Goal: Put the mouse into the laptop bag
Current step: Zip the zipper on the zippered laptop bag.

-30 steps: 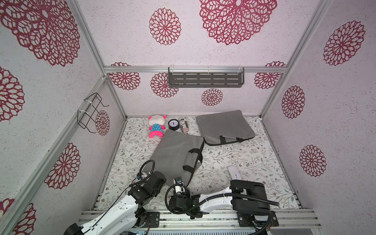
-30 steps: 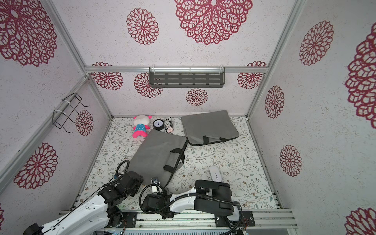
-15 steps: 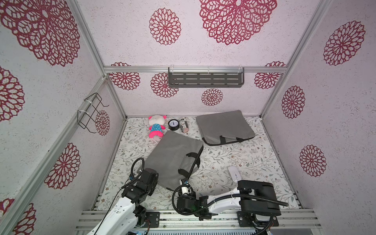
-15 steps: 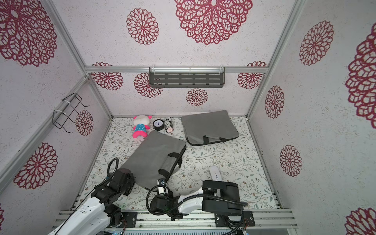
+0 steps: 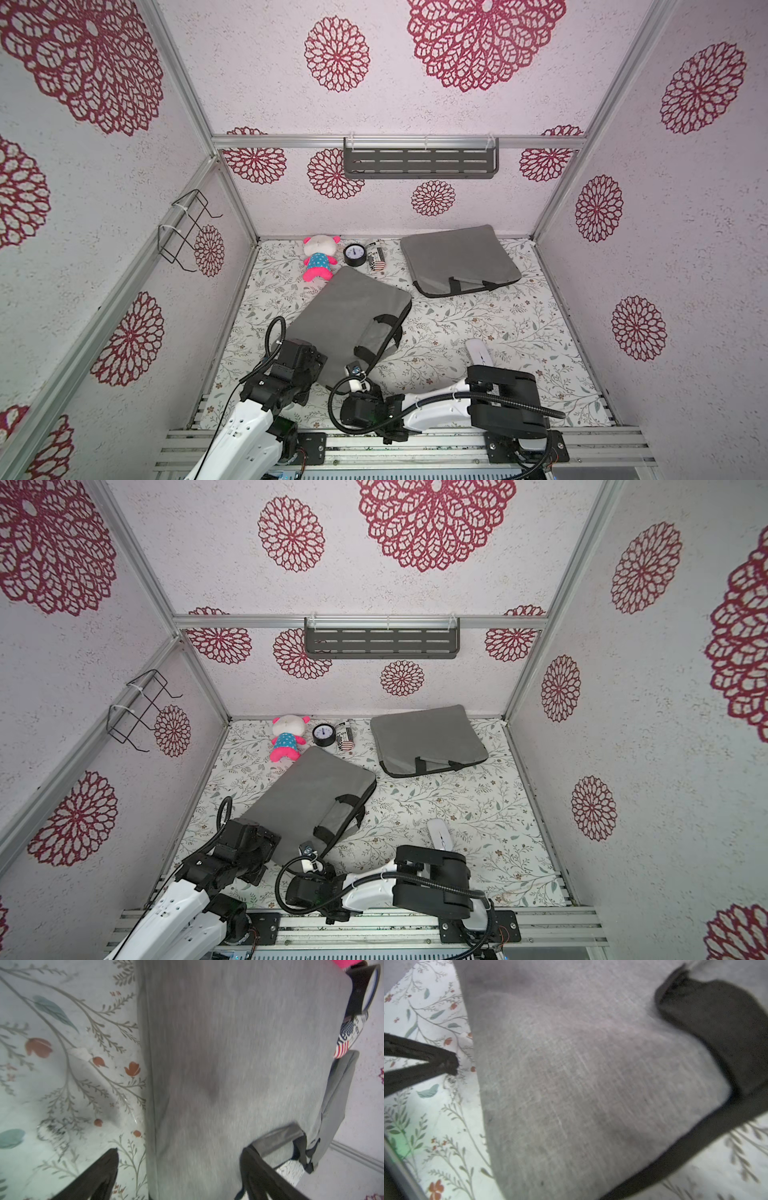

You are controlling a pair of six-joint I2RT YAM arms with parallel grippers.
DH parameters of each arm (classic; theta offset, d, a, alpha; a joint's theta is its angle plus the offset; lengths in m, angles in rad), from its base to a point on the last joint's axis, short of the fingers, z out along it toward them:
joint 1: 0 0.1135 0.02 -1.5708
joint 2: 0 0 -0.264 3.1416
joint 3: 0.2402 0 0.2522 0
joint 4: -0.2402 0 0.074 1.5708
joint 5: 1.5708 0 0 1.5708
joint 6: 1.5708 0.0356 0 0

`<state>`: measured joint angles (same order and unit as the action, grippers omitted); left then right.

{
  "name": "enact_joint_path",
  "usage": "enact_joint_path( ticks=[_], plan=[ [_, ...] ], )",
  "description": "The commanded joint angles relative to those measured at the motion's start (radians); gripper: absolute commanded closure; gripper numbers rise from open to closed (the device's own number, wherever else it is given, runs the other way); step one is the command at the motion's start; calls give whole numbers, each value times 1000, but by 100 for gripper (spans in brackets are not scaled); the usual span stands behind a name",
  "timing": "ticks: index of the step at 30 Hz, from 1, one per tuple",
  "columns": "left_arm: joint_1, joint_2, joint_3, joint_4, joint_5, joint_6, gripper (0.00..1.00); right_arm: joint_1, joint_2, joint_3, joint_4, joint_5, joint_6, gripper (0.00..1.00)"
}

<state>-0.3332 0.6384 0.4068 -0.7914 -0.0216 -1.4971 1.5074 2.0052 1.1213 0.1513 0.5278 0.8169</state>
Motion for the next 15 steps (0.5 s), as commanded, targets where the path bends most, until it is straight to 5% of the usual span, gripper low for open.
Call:
enact_joint_path(
  ticks=[1, 8, 15],
  plan=[
    [-4, -76, -1, -111, 90, -1, 1, -24, 36, 93, 12, -49, -104, 100],
    [-10, -251, -133, -44, 146, -72, 2, -44, 96, 151, 168, -147, -154, 100],
    [-10, -268, -190, -1, 137, -93, 0, -42, 82, 115, 237, -153, -154, 100]
  ],
)
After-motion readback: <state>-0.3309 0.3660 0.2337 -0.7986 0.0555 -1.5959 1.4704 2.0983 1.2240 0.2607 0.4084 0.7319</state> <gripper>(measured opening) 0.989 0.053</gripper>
